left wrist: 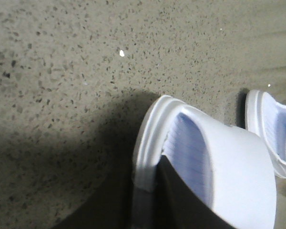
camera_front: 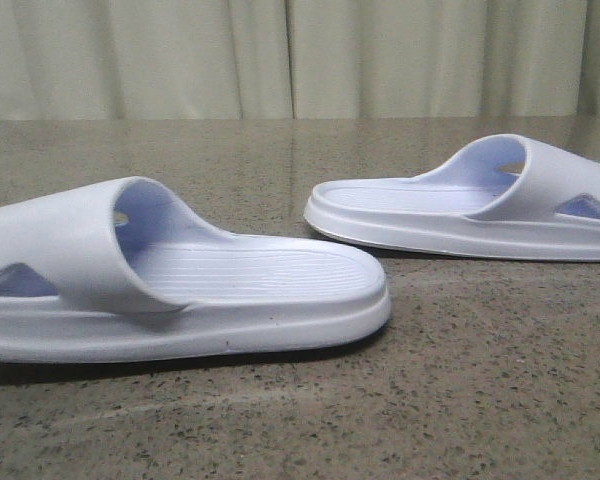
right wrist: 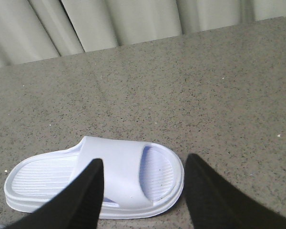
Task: Insert blue slippers together front up
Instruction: 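Lift the nearer slipper with the left gripper above the table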
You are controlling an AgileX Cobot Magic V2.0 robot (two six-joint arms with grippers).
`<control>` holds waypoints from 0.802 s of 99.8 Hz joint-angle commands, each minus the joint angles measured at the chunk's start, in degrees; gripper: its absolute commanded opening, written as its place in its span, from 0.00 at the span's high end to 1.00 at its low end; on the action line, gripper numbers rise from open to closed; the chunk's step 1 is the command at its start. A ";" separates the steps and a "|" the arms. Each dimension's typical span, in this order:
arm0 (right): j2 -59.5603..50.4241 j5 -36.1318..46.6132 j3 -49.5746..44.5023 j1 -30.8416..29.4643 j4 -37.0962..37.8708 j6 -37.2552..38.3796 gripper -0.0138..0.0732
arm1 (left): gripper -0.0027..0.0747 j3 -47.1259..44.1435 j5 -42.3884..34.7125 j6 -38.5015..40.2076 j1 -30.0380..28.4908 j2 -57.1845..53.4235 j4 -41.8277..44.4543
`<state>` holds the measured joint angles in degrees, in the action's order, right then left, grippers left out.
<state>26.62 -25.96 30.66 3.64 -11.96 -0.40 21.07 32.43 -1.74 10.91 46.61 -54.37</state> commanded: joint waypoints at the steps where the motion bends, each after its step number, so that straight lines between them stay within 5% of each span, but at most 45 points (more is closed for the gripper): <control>1: 0.76 4.12 2.11 -0.01 -0.44 0.06 0.47 | 0.94 1.40 -2.69 -1.28 0.46 0.10 -4.23; 23: 0.76 4.71 2.11 -0.01 -0.44 0.06 0.47 | 0.94 2.34 -2.18 -9.15 0.46 0.10 -15.72; 80: 4.90 5.47 2.11 -0.01 4.40 0.06 0.47 | 0.94 12.09 8.81 -10.98 0.46 0.10 -18.48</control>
<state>28.90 -25.27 30.66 3.64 -8.36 0.00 30.18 41.06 -12.49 10.91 46.71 -68.82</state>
